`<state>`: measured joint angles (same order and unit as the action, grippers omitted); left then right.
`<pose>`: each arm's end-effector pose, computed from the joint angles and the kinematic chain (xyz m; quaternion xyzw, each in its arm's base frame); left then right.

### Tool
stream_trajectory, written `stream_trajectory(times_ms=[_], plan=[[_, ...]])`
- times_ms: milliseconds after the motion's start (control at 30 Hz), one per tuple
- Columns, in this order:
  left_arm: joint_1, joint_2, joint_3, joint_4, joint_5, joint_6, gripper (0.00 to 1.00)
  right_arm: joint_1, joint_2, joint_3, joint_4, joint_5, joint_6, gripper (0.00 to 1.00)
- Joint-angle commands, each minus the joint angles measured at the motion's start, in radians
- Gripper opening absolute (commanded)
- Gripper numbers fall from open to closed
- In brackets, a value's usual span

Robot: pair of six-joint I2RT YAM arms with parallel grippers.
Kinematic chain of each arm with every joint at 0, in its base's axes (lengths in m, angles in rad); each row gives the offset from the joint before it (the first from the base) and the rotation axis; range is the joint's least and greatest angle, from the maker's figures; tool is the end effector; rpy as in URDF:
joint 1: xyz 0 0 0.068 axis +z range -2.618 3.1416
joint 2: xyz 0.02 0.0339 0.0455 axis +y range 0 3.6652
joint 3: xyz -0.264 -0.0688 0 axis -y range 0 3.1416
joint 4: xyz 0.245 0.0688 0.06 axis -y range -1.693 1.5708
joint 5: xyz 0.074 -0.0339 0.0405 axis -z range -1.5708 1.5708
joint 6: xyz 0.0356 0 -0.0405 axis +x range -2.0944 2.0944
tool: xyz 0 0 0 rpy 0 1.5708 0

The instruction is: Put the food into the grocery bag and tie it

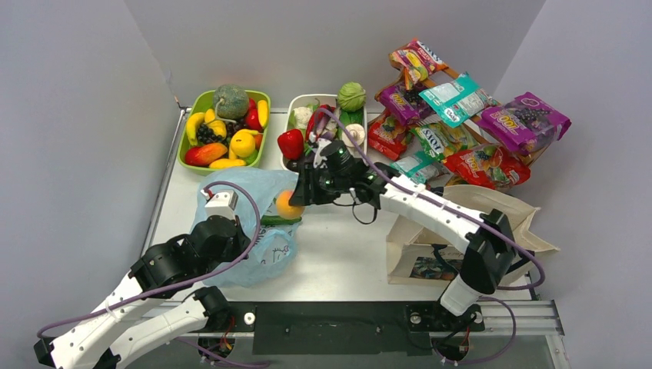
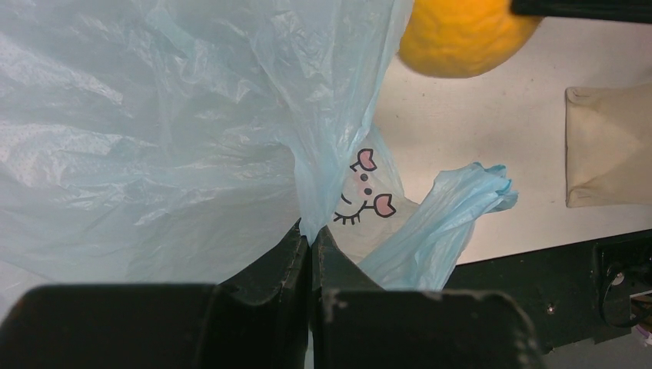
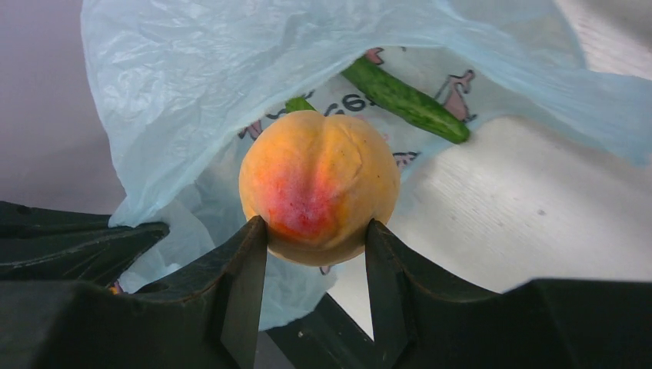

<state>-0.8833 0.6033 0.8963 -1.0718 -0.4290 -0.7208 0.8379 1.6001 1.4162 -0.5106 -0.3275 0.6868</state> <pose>0.0721 -0.0644 0.3168 -0.0087 0.9052 -0.1344 0.4032 0.2339 0.2770 0.3226 -0.1364 0.8857 0.3958 0.2008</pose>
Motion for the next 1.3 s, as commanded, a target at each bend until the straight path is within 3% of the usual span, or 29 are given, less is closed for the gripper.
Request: stream_trajectory(times_ms=[0, 133, 167, 200, 267, 300, 333, 400, 700, 933, 1067, 1267], plan=[[0.006, -0.007, 0.003, 0.047, 0.005, 0.009, 0.00, 0.048, 0.092, 0.043, 0.204, -0.032, 0.082, 0.15], [0.007, -0.009, 0.002, 0.046, 0.002, 0.007, 0.00, 0.082, 0.196, 0.097, 0.288, -0.056, 0.138, 0.18], [0.007, -0.010, 0.002, 0.046, 0.002, 0.007, 0.00, 0.089, 0.212, 0.106, 0.307, -0.062, 0.148, 0.28], [0.007, -0.011, 0.002, 0.047, 0.001, 0.007, 0.00, 0.096, 0.241, 0.126, 0.313, -0.062, 0.165, 0.45], [0.007, -0.015, 0.002, 0.046, 0.000, 0.006, 0.00, 0.105, 0.274, 0.153, 0.319, -0.065, 0.176, 0.68], [0.007, -0.016, 0.001, 0.046, 0.000, 0.006, 0.00, 0.109, 0.280, 0.158, 0.321, -0.064, 0.178, 0.73], [0.009, -0.018, 0.002, 0.046, -0.002, 0.006, 0.00, 0.114, 0.285, 0.162, 0.326, -0.063, 0.176, 0.87], [0.009, -0.020, 0.002, 0.046, -0.001, 0.005, 0.00, 0.117, 0.281, 0.157, 0.328, -0.060, 0.171, 0.92], [0.010, -0.022, 0.002, 0.048, 0.003, 0.007, 0.00, 0.116, 0.155, 0.065, 0.232, 0.004, 0.086, 0.95], [0.011, -0.019, 0.004, 0.047, 0.008, 0.003, 0.00, 0.105, 0.006, -0.057, 0.072, 0.227, 0.020, 0.95], [0.012, -0.047, 0.040, 0.073, 0.058, -0.026, 0.00, 0.085, -0.063, -0.155, 0.043, 0.300, 0.058, 0.94], [0.012, -0.035, 0.223, 0.100, 0.058, -0.028, 0.00, 0.083, -0.141, -0.281, 0.058, 0.374, 0.224, 0.94]])
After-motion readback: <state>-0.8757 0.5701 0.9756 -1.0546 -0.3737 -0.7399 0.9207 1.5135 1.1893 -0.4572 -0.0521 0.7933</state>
